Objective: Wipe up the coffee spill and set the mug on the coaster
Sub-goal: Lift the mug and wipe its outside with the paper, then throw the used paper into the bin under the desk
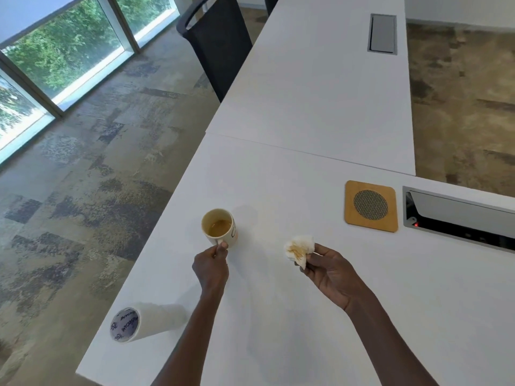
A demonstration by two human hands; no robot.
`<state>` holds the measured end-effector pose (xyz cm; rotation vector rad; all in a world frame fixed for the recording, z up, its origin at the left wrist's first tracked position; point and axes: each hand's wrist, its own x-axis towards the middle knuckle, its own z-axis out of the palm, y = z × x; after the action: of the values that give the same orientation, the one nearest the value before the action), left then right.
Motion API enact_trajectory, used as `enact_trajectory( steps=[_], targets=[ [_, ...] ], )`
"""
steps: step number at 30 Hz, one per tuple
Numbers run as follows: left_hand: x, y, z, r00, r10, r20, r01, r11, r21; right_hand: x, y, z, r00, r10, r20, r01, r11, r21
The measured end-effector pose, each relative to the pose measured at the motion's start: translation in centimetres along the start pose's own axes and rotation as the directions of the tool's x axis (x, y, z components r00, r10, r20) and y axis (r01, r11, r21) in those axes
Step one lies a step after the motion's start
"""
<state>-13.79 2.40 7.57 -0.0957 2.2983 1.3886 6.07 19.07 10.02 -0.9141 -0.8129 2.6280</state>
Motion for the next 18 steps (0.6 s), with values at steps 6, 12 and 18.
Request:
enact_trajectory(
  steps=[6, 12, 18],
  targets=[
    [0.9, -0.4, 0.2, 0.998, 0.05, -0.025, -0.048, 0.996, 0.074, -1.0, 0.7, -2.0, 0.999, 0.018, -0.047, -0.018, 1.0, 0.002],
    [1.1, -0.6, 0.1, 0.999, 0.05, -0.013, -0.049, 0.997, 0.063, -1.6, 1.8, -1.8, 0.997, 0.038, -0.063, -0.039, 0.999, -0.013],
    [0.3, -1.1, -0.1, 0.999, -0.043, -0.016, 0.043, 0.999, -0.012, -1.9, 1.7, 0.6, 0.995, 0.051, -0.083, -0.055, 0.998, -0.039]
  ],
)
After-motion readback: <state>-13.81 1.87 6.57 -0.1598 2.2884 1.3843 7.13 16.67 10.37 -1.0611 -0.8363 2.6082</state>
